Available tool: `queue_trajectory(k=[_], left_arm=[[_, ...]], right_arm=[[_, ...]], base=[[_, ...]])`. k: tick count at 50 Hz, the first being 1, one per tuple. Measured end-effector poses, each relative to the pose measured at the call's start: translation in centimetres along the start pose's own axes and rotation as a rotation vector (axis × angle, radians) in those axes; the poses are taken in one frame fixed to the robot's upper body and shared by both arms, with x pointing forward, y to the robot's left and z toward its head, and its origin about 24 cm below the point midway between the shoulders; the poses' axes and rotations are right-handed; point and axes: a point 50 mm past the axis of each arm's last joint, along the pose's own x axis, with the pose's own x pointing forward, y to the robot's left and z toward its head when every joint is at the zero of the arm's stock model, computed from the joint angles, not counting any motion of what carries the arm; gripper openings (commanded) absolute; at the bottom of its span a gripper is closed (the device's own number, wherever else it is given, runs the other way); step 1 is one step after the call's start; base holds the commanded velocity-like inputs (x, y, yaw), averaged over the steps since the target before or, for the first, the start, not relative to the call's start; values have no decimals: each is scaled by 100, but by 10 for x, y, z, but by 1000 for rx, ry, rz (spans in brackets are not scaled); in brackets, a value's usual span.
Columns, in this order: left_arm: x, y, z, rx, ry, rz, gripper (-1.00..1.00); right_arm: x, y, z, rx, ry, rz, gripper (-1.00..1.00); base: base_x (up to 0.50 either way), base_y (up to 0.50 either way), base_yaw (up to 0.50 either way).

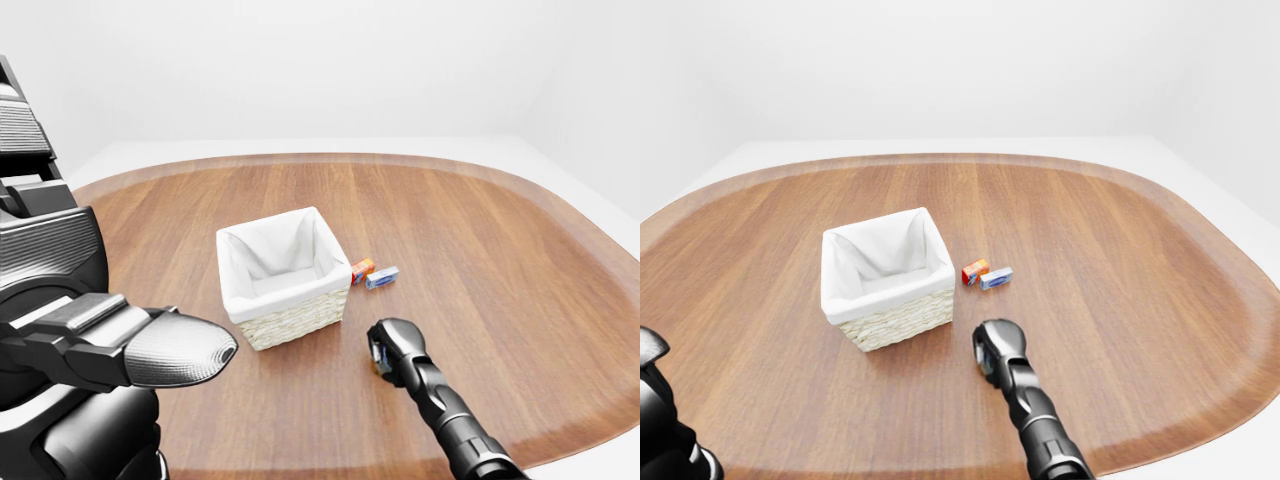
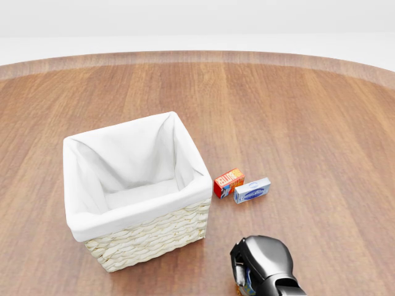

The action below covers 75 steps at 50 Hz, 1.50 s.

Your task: Pick up the alphabet soup and put it in the basket.

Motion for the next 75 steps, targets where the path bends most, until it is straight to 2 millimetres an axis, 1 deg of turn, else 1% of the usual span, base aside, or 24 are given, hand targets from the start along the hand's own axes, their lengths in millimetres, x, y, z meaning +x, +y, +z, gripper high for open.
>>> queue_trajectory(k=[5, 12, 18, 25, 28, 33, 35, 36, 37, 38, 43, 47, 49, 60, 61, 62, 63, 65, 75], left_arm=[[0, 0, 0, 5, -3, -4, 100], [0, -1, 0, 7, -3, -7, 100], [0, -1, 0, 5, 0, -7, 100], [-1, -1, -1, 8, 2, -9, 100], [-1, -1, -1, 9, 3, -10, 100], [-1, -1, -1, 9, 4, -9, 100], [-1, -1, -1, 9, 5, -9, 100], [-1, -1, -1, 8, 5, -9, 100], [-1, -1, -1, 8, 5, -9, 100], [-1, -1, -1, 8, 5, -9, 100], [-1, -1, -1, 12, 4, -10, 100], [-2, -1, -1, 15, 3, -12, 100], [-2, -1, -1, 15, 4, -11, 100], [-2, -1, -1, 10, 8, -9, 100], [-2, -1, -1, 10, 8, -9, 100], [-2, -1, -1, 11, 8, -9, 100], [-2, -1, -1, 12, 8, -10, 100], [-2, -1, -1, 13, 7, -10, 100], [-2, -1, -1, 19, 3, -15, 100]], right_arm=[[-6, -7, 7, 76, -24, 4, -100], [-18, -26, 20, 157, -74, 0, -100], [-32, -51, 33, 191, -125, -12, -100], [-49, -85, 48, 211, -185, -30, -100], [-56, -99, 55, 220, -213, -45, -97], [-68, -119, 68, 216, -291, -74, -95], [-72, -127, 73, 214, -319, -90, -84], [-74, -130, 75, 211, -334, -97, -84], [-77, -134, 77, 209, -348, -105, -76], [-79, -138, 79, 206, -362, -112, -74], [-90, -155, 90, 185, -430, -146, -77], [-99, -170, 101, 154, -489, -176, -96], [-104, -177, 106, 132, -516, -191, -95], [-135, -223, 131, 40, -620, -459, -97], [-137, -227, 132, 31, -627, -485, -96], [-140, -232, 134, 22, -633, -512, -87], [-143, -236, 136, 13, -638, -537, -92], [-148, -244, 140, -5, -649, -589, -94], [-169, -276, 157, -75, -692, -796, -95]], base=[[0, 0, 0], [0, 0, 0], [0, 0, 0], [0, 0, 0], [0, 0, 0], [0, 0, 0], [0, 0, 0], [0, 0, 0], [0, 0, 0], [0, 0, 0], [0, 0, 0], [0, 0, 0], [0, 0, 0], [0, 0, 0], [0, 0, 0], [0, 0, 0], [0, 0, 0], [0, 0, 0], [0, 0, 0]])
